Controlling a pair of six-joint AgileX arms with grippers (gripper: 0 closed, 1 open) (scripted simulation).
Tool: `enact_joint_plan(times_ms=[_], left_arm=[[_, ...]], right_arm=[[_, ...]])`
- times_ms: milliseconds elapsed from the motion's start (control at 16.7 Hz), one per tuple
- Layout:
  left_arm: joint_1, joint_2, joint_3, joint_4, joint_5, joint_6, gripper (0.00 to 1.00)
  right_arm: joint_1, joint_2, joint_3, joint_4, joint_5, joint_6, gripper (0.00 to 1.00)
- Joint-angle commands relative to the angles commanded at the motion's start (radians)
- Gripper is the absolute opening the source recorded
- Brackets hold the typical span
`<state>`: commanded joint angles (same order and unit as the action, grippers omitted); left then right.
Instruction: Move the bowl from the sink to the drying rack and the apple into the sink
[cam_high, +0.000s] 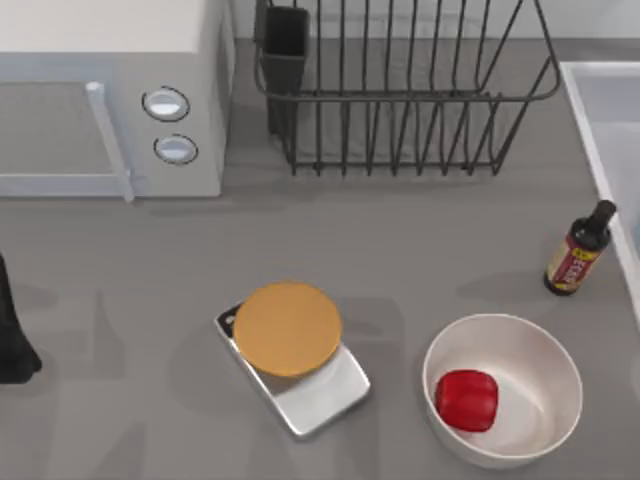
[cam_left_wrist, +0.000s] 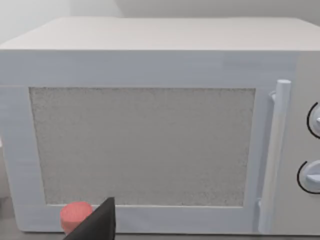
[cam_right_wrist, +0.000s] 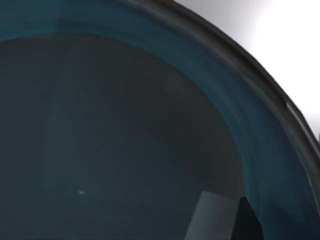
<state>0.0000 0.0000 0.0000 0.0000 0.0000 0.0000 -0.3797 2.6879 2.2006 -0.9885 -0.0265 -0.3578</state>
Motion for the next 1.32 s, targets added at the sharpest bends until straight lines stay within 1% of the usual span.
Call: enact_joint_plan(times_ms=[120,300,720,900,1080,1320], left_arm=[[0.000,0.000,0.000,0.000,0.000,0.000,1.00],[0.000,0.000,0.000,0.000,0.000,0.000,1.00],[0.000,0.000,0.000,0.000,0.000,0.000,1.00],[0.000,0.000,0.000,0.000,0.000,0.000,1.00],[0.000,0.000,0.000,0.000,0.000,0.000,1.00],[0.000,0.000,0.000,0.000,0.000,0.000,1.00]], right_arm=[[-0.019,-0.054,-0.031,-0.033,-0.003,-0.025,0.00],[-0.077,-0.213,-0.111,-0.119,-0.009,-0.086,0.00],[-0.272,-0.802,-0.377,-0.403,-0.030,-0.281,0.00],[-0.350,-1.015,-0.482,-0.517,-0.039,-0.359,0.00],[-0.402,-1.136,-0.553,-0.594,-0.045,-0.412,0.00],[-0.416,-1.164,-0.571,-0.613,-0.046,-0.426,0.00]])
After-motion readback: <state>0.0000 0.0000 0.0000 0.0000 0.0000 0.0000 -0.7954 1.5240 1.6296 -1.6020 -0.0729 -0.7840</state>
